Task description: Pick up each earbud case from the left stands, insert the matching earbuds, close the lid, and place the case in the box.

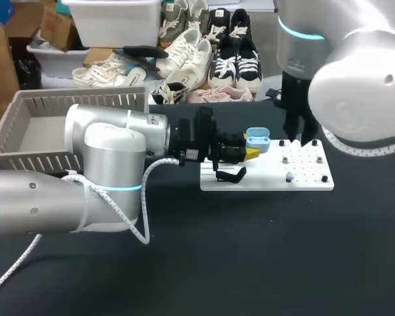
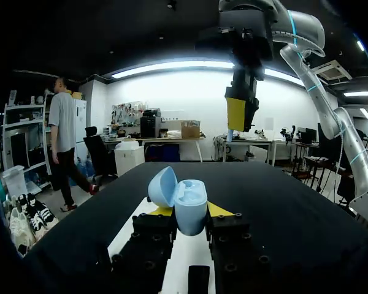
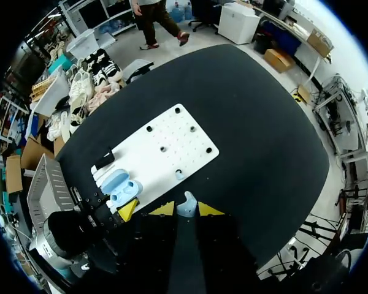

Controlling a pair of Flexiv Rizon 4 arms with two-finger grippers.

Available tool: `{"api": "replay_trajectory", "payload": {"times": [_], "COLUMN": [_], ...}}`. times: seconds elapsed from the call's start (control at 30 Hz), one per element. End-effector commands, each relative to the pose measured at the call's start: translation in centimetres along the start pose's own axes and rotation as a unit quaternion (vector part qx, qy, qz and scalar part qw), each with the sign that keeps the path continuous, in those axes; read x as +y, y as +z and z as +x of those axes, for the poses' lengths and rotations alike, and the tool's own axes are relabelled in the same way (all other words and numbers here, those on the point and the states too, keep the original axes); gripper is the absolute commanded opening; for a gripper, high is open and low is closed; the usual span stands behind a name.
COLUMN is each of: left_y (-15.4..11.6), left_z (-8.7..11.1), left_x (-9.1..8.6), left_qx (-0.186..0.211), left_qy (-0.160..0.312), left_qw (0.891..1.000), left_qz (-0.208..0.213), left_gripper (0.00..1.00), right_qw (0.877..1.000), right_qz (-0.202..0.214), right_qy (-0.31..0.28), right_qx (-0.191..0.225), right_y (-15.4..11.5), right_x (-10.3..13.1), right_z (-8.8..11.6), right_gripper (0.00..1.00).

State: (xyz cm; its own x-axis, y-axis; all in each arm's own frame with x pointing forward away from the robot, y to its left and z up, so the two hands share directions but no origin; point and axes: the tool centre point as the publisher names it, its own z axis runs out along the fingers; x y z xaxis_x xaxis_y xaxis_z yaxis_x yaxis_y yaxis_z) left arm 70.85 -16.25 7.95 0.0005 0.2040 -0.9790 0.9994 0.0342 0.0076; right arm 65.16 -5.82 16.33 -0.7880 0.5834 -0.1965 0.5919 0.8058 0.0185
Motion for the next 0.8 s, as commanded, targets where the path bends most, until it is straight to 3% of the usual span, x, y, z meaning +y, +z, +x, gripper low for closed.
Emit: {"api": "replay_trajectory", "payload": {"times": [0.03, 0.8], "left_y": [0.0, 0.0], "left_z": [0.1, 0.1], "left_x": [0.0, 0.0], "left_qx": [-0.002, -0.002], "left_qy": [0.001, 0.001], "left_qw": [1.0, 1.0], "left_qz": [0.0, 0.0], "left_gripper": [0.0, 0.0], "right_qw": [1.0, 0.999], "right_qz": [0.019, 0.012], "right_qy": [-0.005, -0.048], "right_qx": [-0.001, 0.005], "right_y": [0.0, 0.7], "right_x": [1.7, 6.9], "right_z": [0.1, 0.9], "right_gripper": [0.0, 0.0]}}
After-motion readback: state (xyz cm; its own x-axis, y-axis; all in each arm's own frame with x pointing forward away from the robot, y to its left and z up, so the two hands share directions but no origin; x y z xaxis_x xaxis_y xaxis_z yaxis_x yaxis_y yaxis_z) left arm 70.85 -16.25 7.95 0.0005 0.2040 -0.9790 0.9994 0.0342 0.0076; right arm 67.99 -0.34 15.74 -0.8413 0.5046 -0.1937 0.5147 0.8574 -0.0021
